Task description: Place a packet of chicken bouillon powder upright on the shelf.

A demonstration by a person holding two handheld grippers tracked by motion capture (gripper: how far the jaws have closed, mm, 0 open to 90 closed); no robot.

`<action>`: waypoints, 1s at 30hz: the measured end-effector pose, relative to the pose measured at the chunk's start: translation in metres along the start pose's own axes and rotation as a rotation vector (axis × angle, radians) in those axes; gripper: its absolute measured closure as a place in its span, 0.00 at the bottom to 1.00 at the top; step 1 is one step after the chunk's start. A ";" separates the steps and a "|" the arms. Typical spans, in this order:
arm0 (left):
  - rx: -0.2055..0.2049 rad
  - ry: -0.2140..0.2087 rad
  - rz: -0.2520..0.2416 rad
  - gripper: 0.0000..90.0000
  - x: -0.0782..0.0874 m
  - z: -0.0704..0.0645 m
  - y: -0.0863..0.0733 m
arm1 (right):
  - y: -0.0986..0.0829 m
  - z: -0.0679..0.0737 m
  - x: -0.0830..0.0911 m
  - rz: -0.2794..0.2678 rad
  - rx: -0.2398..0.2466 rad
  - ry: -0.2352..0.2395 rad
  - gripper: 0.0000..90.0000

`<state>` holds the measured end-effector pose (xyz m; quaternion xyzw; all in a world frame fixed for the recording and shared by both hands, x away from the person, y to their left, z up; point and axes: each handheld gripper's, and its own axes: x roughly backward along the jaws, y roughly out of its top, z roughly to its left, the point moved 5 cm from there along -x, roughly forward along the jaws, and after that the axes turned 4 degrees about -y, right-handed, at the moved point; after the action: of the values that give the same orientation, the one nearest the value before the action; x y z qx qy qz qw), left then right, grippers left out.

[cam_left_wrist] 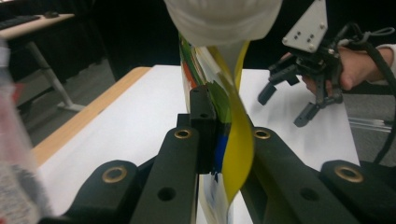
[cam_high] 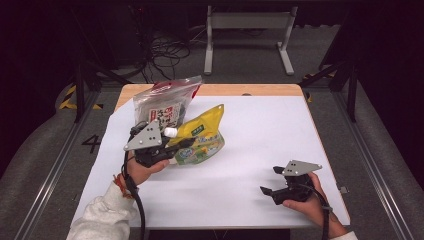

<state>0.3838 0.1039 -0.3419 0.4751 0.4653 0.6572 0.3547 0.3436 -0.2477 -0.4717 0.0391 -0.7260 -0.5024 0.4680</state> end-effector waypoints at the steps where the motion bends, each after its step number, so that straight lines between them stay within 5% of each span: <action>1: 0.004 0.009 -0.002 0.97 0.004 0.002 0.000 | 0.000 0.000 0.000 0.001 -0.001 -0.002 0.16; 18: -0.001 0.153 -0.016 0.97 0.054 0.039 -0.013 | 0.000 0.005 -0.005 0.001 -0.002 0.027 0.17; 30: -0.006 0.145 0.028 0.97 0.072 0.054 -0.032 | -0.002 0.007 -0.007 0.019 0.005 0.033 0.17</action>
<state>0.4144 0.1935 -0.3445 0.4316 0.4809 0.6963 0.3122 0.3421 -0.2402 -0.4784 0.0417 -0.7199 -0.4954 0.4844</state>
